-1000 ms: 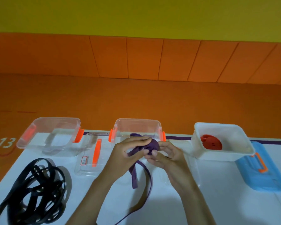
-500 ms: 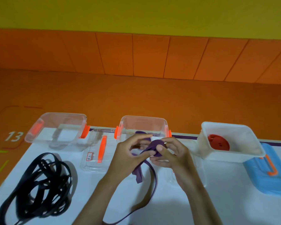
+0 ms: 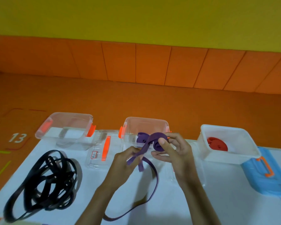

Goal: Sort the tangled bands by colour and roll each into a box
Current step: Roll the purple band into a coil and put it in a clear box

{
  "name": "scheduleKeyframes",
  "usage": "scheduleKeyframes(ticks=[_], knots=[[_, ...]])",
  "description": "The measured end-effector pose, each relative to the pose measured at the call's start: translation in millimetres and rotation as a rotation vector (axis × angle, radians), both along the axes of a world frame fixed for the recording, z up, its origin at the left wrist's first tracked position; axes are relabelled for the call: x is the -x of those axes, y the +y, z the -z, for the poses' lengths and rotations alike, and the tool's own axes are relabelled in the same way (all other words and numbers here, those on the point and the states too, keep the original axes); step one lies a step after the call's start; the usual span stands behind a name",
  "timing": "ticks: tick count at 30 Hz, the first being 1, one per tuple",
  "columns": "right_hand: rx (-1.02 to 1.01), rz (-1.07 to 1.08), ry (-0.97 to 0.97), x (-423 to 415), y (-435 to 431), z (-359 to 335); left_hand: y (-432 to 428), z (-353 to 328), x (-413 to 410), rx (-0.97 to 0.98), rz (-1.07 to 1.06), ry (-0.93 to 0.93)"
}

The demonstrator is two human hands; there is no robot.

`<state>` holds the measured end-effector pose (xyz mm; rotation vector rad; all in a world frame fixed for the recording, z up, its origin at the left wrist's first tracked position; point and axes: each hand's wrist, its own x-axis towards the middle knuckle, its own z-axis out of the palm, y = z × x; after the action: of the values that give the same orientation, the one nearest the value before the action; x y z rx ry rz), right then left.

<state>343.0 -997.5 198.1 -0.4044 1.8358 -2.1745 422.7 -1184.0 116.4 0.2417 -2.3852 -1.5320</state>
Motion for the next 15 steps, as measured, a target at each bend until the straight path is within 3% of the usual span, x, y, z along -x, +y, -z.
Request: scheduleKeyframes(ticks=[3, 7, 9, 11, 15], knots=[[-0.003, 0.006, -0.02, -16.0, 8.3, -8.0, -2.1, -15.0, -25.4, -0.041, -0.17, 0.123], [0.012, -0.007, -0.007, -42.0, 10.6, -19.2, -9.3, -39.0, -53.6, 0.111, -0.365, 0.23], [0.015, -0.027, 0.028, -55.6, 10.3, -24.3, -12.3, -50.0, -63.4, 0.07, -0.393, 0.281], [0.026, -0.041, 0.061, -66.8, 11.3, -29.6, -16.8, -56.8, -71.2, 0.013, -0.34, 0.268], [0.019, -0.055, 0.077, -88.6, 15.7, -37.8, -18.3, -54.9, -92.2, 0.155, -0.078, 0.006]])
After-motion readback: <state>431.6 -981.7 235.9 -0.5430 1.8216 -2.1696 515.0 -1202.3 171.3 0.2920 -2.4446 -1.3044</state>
